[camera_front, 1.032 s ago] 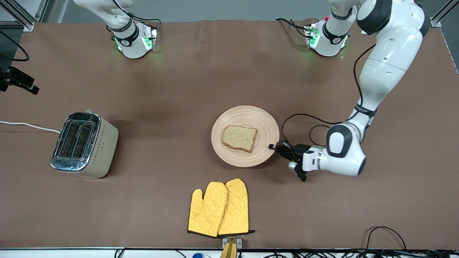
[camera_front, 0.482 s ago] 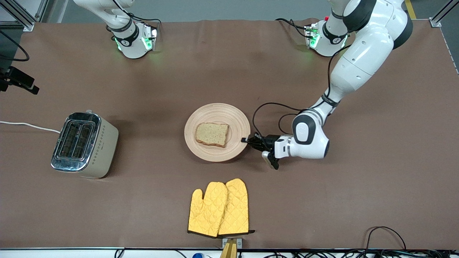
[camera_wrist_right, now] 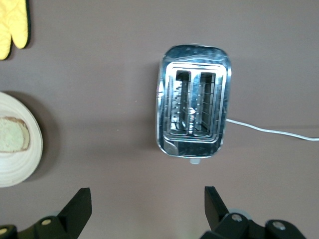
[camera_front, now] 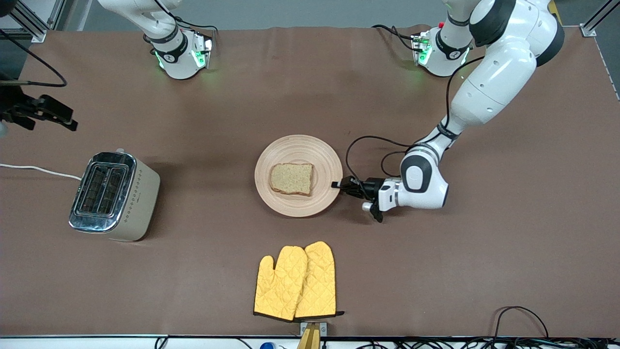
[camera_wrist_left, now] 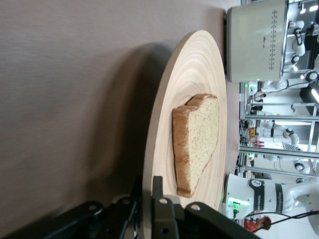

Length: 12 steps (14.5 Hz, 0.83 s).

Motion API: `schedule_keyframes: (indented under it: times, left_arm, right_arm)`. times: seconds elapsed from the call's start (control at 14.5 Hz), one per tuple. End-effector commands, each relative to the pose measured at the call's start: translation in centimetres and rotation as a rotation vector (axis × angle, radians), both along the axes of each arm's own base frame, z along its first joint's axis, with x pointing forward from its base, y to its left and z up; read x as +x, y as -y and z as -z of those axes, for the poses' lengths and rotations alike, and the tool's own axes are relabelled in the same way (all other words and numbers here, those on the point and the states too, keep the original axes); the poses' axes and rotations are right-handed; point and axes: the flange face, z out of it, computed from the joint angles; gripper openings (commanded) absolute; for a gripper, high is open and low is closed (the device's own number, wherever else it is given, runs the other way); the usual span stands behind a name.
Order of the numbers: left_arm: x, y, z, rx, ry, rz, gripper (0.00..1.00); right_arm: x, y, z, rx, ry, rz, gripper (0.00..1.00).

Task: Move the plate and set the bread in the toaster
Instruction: 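Slide the plate with the left gripper toward the table's middle, then reach the right gripper to the bread while the left gripper releases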

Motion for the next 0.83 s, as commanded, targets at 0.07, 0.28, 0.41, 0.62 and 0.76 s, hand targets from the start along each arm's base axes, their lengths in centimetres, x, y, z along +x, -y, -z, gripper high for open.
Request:
schedule_keyframes:
  times: [0.07, 0.28, 0.41, 0.62, 0.76]
  left_arm:
    - [-0.7, -1.8, -0.3, 0.01, -0.004, -0.014, 0.12]
    - [-0.4, -1.0, -1.5, 0.011, -0.044, -0.041, 0.87]
    - [0.7, -1.1, -4.6, 0.033, -0.081, -0.084, 1.0]
    - [3.6, -1.2, -11.4, 0.084, -0.138, -0.174, 1.0]
    - [5.6, -1.9, -15.5, 0.14, -0.131, -0.206, 1.0]
  right_arm:
    - [1.3, -4.5, 3.0, 0.011, -0.052, -0.059, 1.0]
    - [2.2, -9.8, 6.2, 0.125, -0.119, -0.115, 1.0]
    - [3.1, -12.8, 8.4, 0.182, -0.149, -0.14, 1.0]
    - [4.4, -17.4, 11.1, 0.172, -0.118, -0.105, 1.0]
    - [4.5, -22.3, 13.8, 0.146, -0.13, 0.036, 1.0]
